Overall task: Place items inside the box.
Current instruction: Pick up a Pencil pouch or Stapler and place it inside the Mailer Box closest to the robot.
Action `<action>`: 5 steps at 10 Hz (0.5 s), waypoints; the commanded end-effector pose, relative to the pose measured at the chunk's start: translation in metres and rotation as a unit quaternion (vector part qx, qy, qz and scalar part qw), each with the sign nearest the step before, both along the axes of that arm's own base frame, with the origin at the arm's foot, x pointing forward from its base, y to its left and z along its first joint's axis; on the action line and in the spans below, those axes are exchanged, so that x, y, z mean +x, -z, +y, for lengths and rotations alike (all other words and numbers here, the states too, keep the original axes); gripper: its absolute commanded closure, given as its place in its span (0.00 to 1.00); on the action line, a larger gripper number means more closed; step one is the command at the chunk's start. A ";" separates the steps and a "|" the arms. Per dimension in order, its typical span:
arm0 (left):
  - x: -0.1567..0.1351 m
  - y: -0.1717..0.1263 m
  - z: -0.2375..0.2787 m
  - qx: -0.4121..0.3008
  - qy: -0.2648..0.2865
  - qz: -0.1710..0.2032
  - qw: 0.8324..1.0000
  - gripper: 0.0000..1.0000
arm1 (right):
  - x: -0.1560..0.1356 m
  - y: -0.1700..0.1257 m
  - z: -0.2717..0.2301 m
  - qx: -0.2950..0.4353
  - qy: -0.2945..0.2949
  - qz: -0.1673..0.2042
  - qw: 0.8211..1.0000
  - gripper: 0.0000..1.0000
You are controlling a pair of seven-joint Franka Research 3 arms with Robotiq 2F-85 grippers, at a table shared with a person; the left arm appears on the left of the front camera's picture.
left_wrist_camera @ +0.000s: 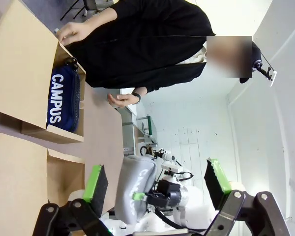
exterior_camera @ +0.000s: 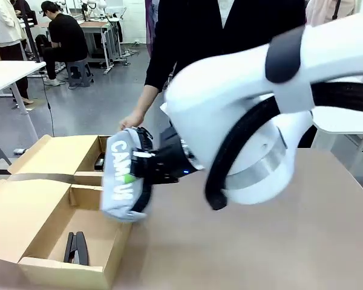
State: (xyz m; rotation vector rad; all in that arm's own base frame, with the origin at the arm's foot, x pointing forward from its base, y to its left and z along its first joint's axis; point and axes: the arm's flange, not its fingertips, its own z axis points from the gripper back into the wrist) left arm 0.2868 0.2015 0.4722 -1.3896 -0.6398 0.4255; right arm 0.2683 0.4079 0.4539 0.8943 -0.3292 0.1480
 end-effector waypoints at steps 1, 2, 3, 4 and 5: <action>-0.003 0.001 -0.004 -0.003 -0.002 -0.013 1.000 0.00 | -0.028 -0.023 0.055 0.043 0.085 0.039 0.995 0.95; -0.003 0.001 -0.004 -0.003 -0.002 -0.013 1.000 0.00 | -0.040 -0.024 0.084 0.032 0.115 0.052 0.991 0.95; -0.003 0.001 -0.004 -0.003 -0.002 -0.013 1.000 0.00 | -0.046 -0.018 0.110 0.016 0.144 0.056 0.988 0.95; -0.003 0.001 -0.004 -0.003 -0.002 -0.013 1.000 0.00 | -0.048 -0.013 0.133 0.011 0.162 0.063 0.985 0.95; -0.003 0.001 -0.004 -0.003 -0.002 -0.013 1.000 0.00 | -0.048 -0.005 0.152 -0.010 0.168 0.065 0.984 0.95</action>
